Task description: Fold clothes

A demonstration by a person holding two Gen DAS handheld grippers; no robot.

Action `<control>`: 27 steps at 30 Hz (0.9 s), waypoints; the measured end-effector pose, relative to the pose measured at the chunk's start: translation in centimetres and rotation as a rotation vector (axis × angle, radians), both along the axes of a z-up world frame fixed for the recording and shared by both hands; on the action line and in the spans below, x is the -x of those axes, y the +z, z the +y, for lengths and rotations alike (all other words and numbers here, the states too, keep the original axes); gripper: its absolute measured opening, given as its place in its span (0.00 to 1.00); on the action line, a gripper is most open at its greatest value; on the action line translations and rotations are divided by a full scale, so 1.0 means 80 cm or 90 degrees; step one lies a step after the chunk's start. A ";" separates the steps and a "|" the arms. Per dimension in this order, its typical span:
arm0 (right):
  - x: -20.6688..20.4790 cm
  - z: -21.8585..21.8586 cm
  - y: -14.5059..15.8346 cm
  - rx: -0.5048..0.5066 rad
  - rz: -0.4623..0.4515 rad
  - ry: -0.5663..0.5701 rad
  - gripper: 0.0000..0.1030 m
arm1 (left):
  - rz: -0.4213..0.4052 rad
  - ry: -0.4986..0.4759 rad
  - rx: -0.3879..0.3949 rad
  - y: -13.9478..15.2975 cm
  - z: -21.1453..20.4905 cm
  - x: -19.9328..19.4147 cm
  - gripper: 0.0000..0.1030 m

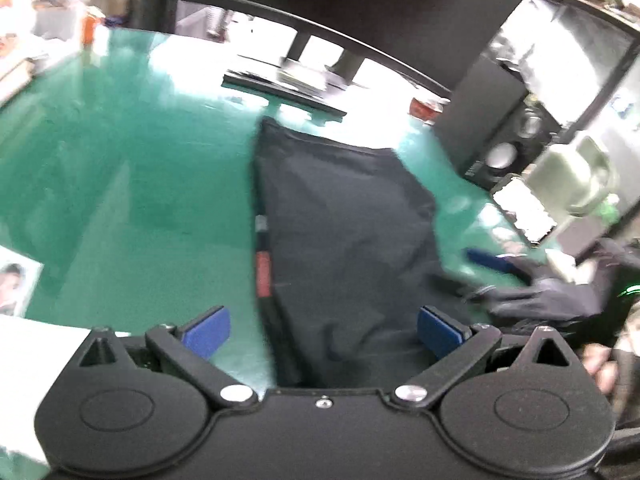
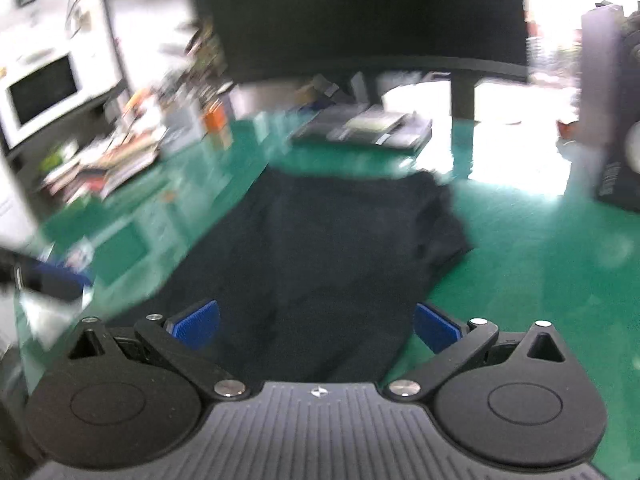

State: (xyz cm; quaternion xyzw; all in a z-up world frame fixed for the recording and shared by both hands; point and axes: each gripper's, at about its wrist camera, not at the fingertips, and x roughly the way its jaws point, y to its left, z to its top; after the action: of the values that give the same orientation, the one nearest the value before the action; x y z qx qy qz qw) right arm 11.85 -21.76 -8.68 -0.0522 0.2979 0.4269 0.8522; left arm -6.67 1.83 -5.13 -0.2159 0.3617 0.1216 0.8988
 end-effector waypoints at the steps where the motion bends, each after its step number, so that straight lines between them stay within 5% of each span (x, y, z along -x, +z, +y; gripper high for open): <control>1: 0.000 0.004 0.001 0.012 0.014 -0.021 1.00 | -0.012 0.013 -0.018 0.008 -0.002 0.009 0.97; 6: 0.005 0.014 0.001 0.040 0.046 -0.050 0.89 | -0.023 -0.037 -0.055 0.021 -0.004 -0.006 0.96; 7: 0.008 0.015 0.001 0.056 0.031 -0.059 0.88 | 0.003 -0.076 -0.055 0.016 -0.007 -0.024 0.89; 8: 0.016 0.015 0.003 0.071 -0.008 -0.084 0.77 | 0.019 -0.107 -0.046 0.011 -0.009 -0.036 0.66; 9: 0.022 0.014 0.004 0.083 -0.040 -0.096 0.49 | 0.036 -0.138 -0.037 0.006 -0.012 -0.049 0.51; 10: 0.024 0.015 0.005 0.101 -0.048 -0.092 0.38 | 0.051 -0.162 -0.029 0.001 -0.015 -0.058 0.31; 12: 0.019 0.018 -0.003 0.117 -0.015 -0.072 0.18 | 0.071 -0.196 -0.020 -0.008 -0.022 -0.079 0.21; 18: 0.018 0.036 -0.026 0.114 0.041 -0.004 0.17 | 0.097 -0.269 -0.034 -0.025 -0.043 -0.113 0.24; 21: 0.015 0.040 -0.041 0.136 0.072 0.016 0.19 | 0.150 -0.288 -0.040 -0.050 -0.049 -0.123 0.25; 27: 0.015 0.041 -0.042 0.146 0.053 0.033 0.21 | 0.159 -0.285 -0.021 -0.061 -0.043 -0.115 0.26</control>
State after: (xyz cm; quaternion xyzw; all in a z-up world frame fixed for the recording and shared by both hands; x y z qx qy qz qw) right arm 10.62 -18.45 -12.03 -0.1389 0.3784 0.4140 0.8162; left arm 2.55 -1.64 -10.04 -0.0989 0.5067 -0.0488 0.8551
